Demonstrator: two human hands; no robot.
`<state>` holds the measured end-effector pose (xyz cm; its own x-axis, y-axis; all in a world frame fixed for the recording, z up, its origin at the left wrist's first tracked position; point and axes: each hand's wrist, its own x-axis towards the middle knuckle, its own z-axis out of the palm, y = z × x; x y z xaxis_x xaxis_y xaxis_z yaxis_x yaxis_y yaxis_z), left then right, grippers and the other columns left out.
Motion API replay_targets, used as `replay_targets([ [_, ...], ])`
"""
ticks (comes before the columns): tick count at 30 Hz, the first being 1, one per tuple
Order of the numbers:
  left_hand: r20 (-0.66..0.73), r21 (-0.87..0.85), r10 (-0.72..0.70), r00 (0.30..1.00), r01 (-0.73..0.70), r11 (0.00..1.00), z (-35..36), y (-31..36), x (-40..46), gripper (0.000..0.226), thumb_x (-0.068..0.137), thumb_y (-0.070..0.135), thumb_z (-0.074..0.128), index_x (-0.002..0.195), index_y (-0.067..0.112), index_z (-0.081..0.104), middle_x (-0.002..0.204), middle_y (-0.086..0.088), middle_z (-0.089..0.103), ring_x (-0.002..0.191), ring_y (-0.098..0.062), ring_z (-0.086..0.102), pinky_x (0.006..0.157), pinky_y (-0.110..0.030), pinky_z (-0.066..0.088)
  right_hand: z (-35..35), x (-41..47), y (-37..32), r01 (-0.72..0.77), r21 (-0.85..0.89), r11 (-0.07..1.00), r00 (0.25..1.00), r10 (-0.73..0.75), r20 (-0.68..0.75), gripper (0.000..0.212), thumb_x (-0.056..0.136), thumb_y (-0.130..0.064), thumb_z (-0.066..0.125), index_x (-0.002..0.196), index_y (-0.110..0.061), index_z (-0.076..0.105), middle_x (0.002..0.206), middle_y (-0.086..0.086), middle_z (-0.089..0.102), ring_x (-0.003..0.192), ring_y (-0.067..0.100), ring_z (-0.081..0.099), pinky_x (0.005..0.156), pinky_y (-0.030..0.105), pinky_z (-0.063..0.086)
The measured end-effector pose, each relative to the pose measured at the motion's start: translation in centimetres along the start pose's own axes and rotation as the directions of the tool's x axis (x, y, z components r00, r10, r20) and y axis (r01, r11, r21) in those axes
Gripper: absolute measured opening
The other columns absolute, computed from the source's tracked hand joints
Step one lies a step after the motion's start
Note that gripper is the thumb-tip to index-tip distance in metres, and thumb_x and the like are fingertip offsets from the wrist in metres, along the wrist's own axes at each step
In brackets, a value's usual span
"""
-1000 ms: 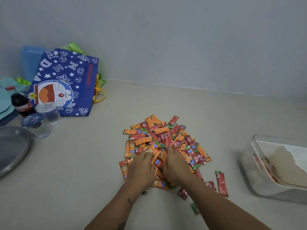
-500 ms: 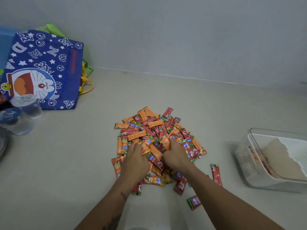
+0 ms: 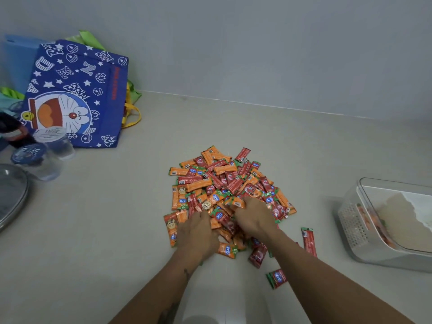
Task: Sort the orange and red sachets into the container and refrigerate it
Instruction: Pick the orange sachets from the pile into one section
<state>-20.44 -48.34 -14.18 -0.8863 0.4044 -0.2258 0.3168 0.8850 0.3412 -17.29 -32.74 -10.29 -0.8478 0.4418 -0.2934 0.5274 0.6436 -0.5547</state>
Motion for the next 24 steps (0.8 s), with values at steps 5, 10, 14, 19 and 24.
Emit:
replay_targets([
  [5, -0.014, -0.126, 0.013, 1.000, -0.015, 0.992, -0.7, 0.3, -0.4, 0.019, 0.090, 0.029, 0.043, 0.104, 0.018, 0.050, 0.112, -0.002, 0.054, 0.101, -0.022, 0.053, 0.090, -0.039, 0.042, -2.8, -1.9, 1.8, -0.024, 0.294, 0.956, 0.999, 0.009, 0.051, 0.018, 0.089, -0.021, 0.053, 0.077, -0.007, 0.055, 0.071, 0.011, 0.056, 0.067, 0.021, 0.051, 0.064, 0.034, 0.038],
  [10, -0.079, -0.159, 0.055, 0.995, -0.067, 0.985, -1.9, 0.2, -1.1, 0.011, 0.092, 0.026, 0.039, 0.092, 0.017, 0.045, 0.095, 0.000, 0.051, 0.092, -0.022, 0.049, 0.083, -0.041, 0.044, -3.3, -3.6, 3.0, -0.064, 0.372, 0.926, 0.986, 0.000, 0.169, 0.009, 0.089, -0.001, 0.050, 0.082, -0.005, 0.055, 0.066, 0.012, 0.061, 0.054, 0.016, 0.054, 0.054, 0.029, 0.042],
  [14, -0.087, -0.121, 0.104, 0.991, -0.114, 0.986, -2.4, -0.5, -2.1, 0.016, 0.093, 0.021, 0.039, 0.106, 0.019, 0.047, 0.096, 0.000, 0.056, 0.097, -0.023, 0.048, 0.090, -0.041, 0.039, -2.2, -4.8, 3.3, -0.154, 0.401, 0.903, 0.953, 0.029, 0.301, 0.025, 0.089, 0.011, 0.041, 0.096, -0.002, 0.060, 0.072, 0.014, 0.067, 0.060, 0.017, 0.062, 0.056, 0.027, 0.053],
  [19, -0.019, -0.180, 0.169, 0.985, -0.170, 0.969, -1.7, -1.0, -3.7, 0.015, 0.091, 0.013, 0.041, 0.103, 0.019, 0.047, 0.097, 0.000, 0.057, 0.092, -0.023, 0.054, 0.082, -0.039, 0.046, -1.2, -5.6, 4.2, -0.114, 0.301, 0.947, 0.978, 0.053, 0.203, 0.024, 0.094, 0.003, 0.038, 0.088, -0.012, 0.056, 0.082, 0.006, 0.058, 0.069, 0.017, 0.050, 0.056, 0.027, 0.038],
  [24, 0.084, -0.057, 0.256, 0.963, -0.252, 0.966, -0.5, -0.6, -4.4, 0.034, 0.090, 0.031, 0.047, 0.123, 0.022, 0.048, 0.123, 0.000, 0.056, 0.114, -0.024, 0.050, 0.098, -0.040, 0.039, -2.6, -6.4, 5.9, -0.137, 0.381, 0.914, 0.989, 0.102, 0.109, 0.012, 0.089, -0.006, 0.058, 0.089, -0.018, 0.056, 0.078, -0.001, 0.064, 0.066, 0.012, 0.059, 0.058, 0.029, 0.044],
])
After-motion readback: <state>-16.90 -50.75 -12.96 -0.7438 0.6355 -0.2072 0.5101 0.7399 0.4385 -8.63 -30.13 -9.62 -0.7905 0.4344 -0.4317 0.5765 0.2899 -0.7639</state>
